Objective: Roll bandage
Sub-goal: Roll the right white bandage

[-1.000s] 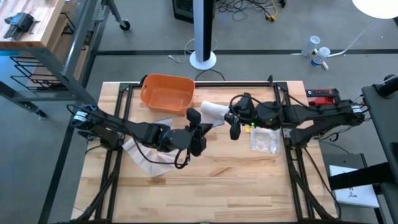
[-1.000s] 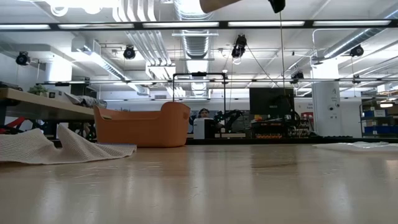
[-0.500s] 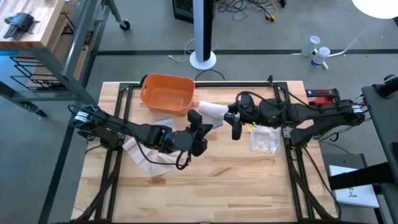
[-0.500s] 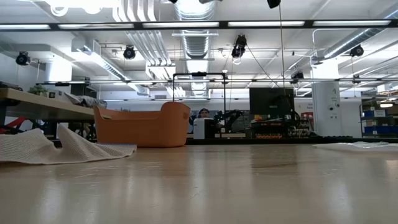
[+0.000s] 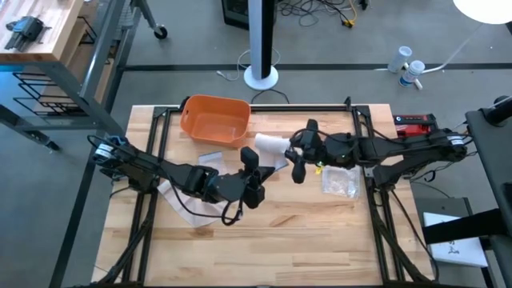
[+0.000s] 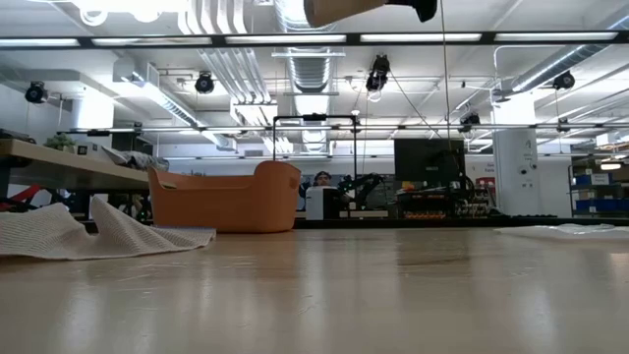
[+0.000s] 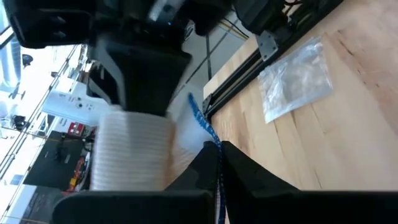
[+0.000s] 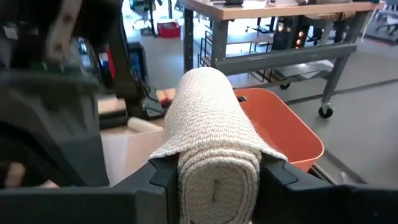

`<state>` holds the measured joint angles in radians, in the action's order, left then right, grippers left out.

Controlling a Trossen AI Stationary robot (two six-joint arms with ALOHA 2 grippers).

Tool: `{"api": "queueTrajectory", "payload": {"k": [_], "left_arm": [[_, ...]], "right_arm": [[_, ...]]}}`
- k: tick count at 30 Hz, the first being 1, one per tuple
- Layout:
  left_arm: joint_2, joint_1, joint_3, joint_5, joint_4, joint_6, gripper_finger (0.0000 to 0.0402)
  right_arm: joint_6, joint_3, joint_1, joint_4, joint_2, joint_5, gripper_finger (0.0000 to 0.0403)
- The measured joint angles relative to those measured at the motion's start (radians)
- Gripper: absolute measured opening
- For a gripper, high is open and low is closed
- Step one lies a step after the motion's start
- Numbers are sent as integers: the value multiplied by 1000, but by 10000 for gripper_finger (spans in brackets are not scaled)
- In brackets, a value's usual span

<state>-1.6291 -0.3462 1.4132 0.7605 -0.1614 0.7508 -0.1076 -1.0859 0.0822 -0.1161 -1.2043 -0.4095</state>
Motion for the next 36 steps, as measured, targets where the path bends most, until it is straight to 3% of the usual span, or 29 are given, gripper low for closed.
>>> {"api": "queueTrajectory", "payload": {"k": [11, 15, 21, 36], "left_arm": [[71, -12, -2, 12, -59, -68, 0], [96, -11, -2, -69, -45, -115, 0], [89, -9, -2, -160, -14, -144, 0], [50, -6, -2, -125, -3, -166, 0]], "right_arm": [[31, 2, 0, -31, 21, 61, 121], [29, 3, 0, -28, 18, 125, 121], [-7, 5, 0, -11, 11, 125, 121], [-31, 28, -1, 107, -8, 109, 121]]}}
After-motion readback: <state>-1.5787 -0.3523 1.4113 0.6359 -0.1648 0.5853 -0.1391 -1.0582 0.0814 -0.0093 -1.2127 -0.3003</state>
